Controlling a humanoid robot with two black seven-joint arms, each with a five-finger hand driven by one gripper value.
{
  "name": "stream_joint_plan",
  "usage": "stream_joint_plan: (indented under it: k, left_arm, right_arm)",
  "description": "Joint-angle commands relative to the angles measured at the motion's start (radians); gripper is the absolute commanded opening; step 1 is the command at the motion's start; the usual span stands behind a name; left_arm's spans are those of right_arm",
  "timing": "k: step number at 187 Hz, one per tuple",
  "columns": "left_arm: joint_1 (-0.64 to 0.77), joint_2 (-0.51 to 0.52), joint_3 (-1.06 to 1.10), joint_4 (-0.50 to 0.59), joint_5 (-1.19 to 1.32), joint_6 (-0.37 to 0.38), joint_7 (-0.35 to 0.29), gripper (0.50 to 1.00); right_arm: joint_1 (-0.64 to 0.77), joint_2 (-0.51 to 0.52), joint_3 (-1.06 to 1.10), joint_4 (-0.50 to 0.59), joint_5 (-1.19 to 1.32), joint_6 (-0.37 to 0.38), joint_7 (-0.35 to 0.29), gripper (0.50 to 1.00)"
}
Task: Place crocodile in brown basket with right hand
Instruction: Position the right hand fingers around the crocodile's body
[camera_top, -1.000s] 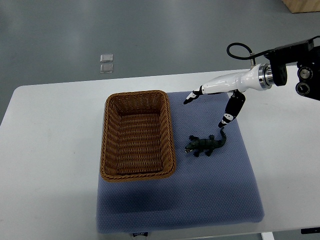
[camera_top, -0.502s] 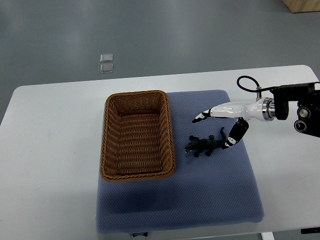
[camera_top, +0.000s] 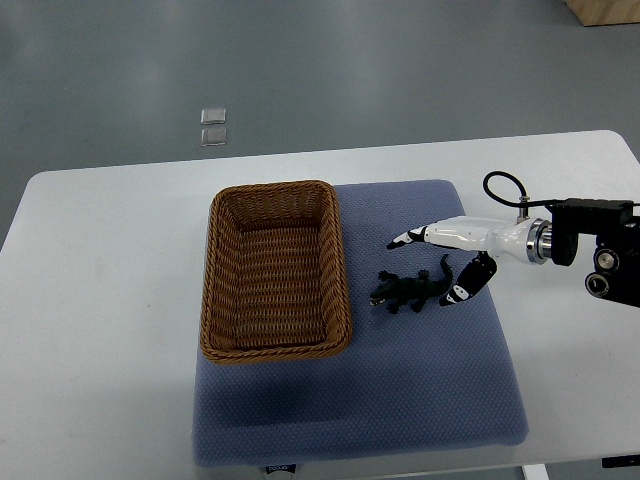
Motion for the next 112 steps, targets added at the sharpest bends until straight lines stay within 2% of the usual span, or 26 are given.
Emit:
stream_joint_plan:
  k: [1, 112]
  left_arm:
    - [0.0, 0.0, 0.0, 0.0, 0.0, 0.0, 0.0, 1.0]
    - [0.0, 0.0, 0.0, 0.0, 0.0, 0.0, 0.0, 1.0]
  right_arm:
    - [-0.015, -0.001, 0.0, -0.008, -0.009, -0.01, -0.001, 0.903]
    - [-0.049, 0.013, 0.0, -0.014, -0.035, -0.059, -0.001, 0.846]
